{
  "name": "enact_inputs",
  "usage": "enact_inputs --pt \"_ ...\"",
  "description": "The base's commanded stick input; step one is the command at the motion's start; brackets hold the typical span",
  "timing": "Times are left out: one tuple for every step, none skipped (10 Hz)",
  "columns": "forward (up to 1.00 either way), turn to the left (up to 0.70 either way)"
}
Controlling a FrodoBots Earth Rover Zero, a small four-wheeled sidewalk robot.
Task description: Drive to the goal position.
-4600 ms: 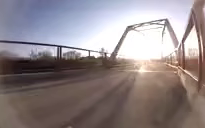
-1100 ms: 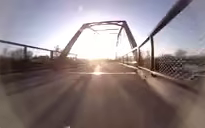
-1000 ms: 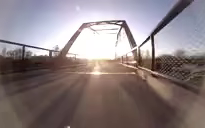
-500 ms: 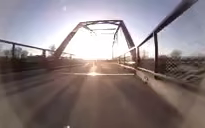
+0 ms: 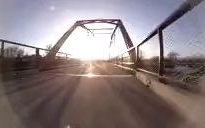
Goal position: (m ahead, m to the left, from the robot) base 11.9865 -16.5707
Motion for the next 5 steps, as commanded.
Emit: enact_inputs --pt "0.70 0.00" --pt "0.70 0.00" --pt "0.70 0.00" --pt "0.70 0.00" --pt "0.70 0.00"
